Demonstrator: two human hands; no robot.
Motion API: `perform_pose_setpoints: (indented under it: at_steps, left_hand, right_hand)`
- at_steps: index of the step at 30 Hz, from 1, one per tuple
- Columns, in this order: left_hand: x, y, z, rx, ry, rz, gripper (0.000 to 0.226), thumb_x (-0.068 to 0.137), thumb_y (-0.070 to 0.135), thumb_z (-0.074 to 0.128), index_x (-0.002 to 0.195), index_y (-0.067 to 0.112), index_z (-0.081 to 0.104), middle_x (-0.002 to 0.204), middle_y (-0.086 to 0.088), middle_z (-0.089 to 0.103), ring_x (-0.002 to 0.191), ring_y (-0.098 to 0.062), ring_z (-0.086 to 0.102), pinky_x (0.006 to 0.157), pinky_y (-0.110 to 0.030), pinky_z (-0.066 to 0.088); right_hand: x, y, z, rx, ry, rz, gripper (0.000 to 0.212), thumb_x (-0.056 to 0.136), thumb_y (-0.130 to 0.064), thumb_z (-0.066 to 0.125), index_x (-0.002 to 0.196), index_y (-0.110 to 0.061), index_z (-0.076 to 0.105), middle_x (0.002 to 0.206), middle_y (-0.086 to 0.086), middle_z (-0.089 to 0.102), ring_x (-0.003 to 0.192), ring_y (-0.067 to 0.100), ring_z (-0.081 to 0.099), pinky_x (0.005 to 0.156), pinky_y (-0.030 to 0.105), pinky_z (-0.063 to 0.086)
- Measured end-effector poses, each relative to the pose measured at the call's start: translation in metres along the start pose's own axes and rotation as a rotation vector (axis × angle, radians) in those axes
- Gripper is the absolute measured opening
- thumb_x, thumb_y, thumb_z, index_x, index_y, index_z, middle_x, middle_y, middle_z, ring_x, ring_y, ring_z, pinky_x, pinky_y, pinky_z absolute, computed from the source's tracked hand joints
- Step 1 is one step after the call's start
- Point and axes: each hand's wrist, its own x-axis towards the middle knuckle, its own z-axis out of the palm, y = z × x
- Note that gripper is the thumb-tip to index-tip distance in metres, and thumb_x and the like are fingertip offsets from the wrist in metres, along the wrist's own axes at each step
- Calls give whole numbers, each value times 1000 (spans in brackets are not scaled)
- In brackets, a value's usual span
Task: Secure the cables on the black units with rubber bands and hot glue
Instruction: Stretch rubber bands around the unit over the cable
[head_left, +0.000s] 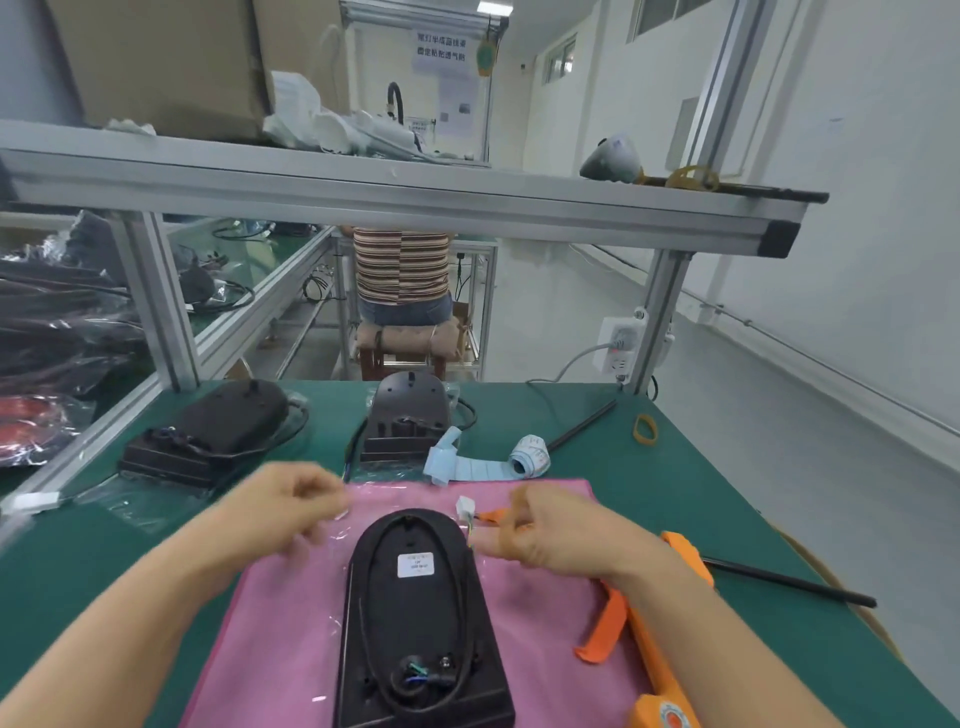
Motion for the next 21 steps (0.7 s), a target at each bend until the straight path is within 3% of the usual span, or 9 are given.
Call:
perform_pose_setpoints:
  at_steps: [3, 5, 8, 11, 14, 17, 19, 21]
  left_hand:
    - [-5, -15, 30, -41, -178, -241, 33, 85, 37, 71, 86, 4, 65, 65, -2, 62, 50, -16, 54, 45, -21, 41]
    - [-7, -17, 40, -93, -175, -309, 36, 83, 39, 73, 93, 5, 66, 68, -6, 63, 53, -19, 55, 48, -22, 41]
    - [-9, -20, 50, -177, -139, -283, 28, 84, 24, 74, 98, 0, 70, 69, -11, 65, 51, -13, 53, 46, -19, 36]
    - [-14, -19, 57, -330, -67, -230, 12, 79, 12, 76, 86, 2, 76, 83, -19, 74, 66, -19, 66, 62, -25, 46]
    - [-20, -19, 58, -490, 20, -148, 29, 57, 15, 86, 83, 7, 77, 89, -16, 75, 74, -22, 70, 68, -28, 51]
    - [-26, -15, 60, -684, 20, -62, 41, 47, 7, 82, 86, 19, 76, 88, -13, 75, 71, -22, 71, 55, -23, 54]
    - [-28, -14, 65, -831, -9, -43, 49, 45, -1, 80, 89, 20, 71, 93, -12, 74, 70, -23, 71, 51, -26, 55]
    - [-28, -12, 69, -938, -25, -20, 50, 48, -2, 78, 93, 16, 67, 96, -13, 73, 69, -24, 71, 52, -29, 56]
  right_hand:
    - [13, -1, 23, 100, -40, 51, 50, 83, -58, 63, 80, -9, 57, 67, -1, 43, 61, 11, 39, 54, 19, 33]
    - [19, -1, 32, 105, -36, 64, 47, 84, -57, 63, 81, -11, 55, 71, 1, 42, 66, 13, 39, 60, 27, 31]
    - [23, -3, 40, 63, -20, 69, 46, 84, -57, 63, 70, -16, 48, 68, -1, 44, 60, 13, 39, 56, 28, 30]
    - [21, -7, 43, 84, -17, 52, 43, 81, -58, 66, 69, -19, 52, 68, -6, 52, 58, 6, 45, 54, 24, 34]
    - [15, -6, 37, 210, 33, 52, 47, 75, -56, 74, 84, -15, 54, 84, 0, 63, 74, 11, 52, 72, 34, 47]
    - [6, 5, 27, 318, 31, 71, 46, 75, -53, 75, 89, -16, 49, 84, -4, 53, 78, 11, 48, 77, 31, 43]
    - [0, 7, 26, 449, -86, 50, 44, 81, -47, 71, 92, -8, 54, 84, -3, 55, 80, 9, 52, 81, 30, 41]
    - [-2, 4, 28, 611, -150, -16, 60, 79, -41, 68, 105, 13, 57, 110, 19, 67, 110, 25, 62, 100, 44, 43]
